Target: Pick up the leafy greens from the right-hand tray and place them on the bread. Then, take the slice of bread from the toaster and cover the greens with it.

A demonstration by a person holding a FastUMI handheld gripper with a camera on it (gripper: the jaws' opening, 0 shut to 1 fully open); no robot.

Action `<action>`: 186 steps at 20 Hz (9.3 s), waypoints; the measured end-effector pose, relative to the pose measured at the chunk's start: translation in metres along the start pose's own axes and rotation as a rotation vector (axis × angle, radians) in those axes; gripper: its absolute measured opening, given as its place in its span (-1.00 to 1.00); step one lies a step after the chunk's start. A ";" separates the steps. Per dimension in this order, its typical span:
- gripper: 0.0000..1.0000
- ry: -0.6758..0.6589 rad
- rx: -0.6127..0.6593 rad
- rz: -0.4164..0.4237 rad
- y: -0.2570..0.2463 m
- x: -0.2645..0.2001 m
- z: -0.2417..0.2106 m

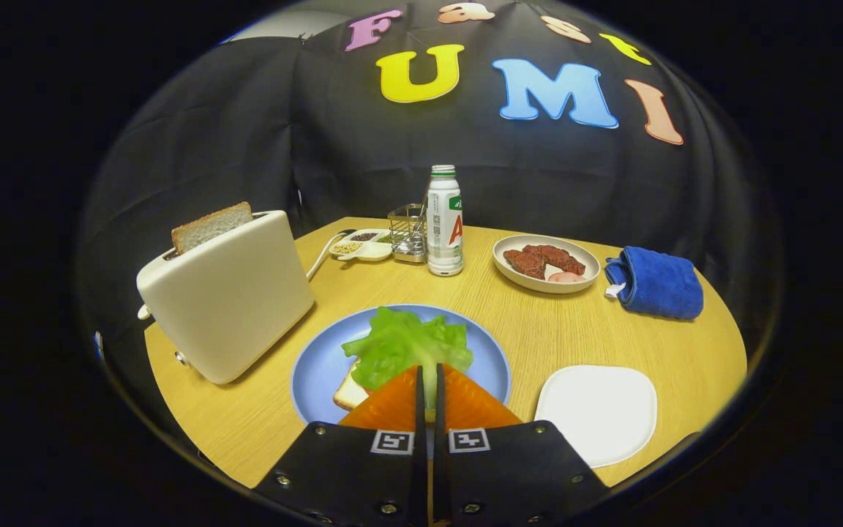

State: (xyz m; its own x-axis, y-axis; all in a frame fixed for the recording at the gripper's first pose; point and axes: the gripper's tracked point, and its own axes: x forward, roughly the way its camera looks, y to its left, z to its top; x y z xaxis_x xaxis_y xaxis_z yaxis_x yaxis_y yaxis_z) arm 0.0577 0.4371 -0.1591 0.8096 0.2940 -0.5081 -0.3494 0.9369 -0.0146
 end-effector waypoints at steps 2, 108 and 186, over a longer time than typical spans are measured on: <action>-0.93 0.003 0.007 0.010 0.004 -0.002 -0.003; -0.99 -0.533 -0.045 0.054 0.232 -0.066 0.198; -0.67 -0.137 0.127 -0.183 0.000 0.009 0.008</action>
State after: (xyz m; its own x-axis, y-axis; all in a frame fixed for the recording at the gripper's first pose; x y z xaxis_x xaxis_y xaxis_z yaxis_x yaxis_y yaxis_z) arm 0.0685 0.4415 -0.1569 0.9133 0.1325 -0.3851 -0.1363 0.9905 0.0175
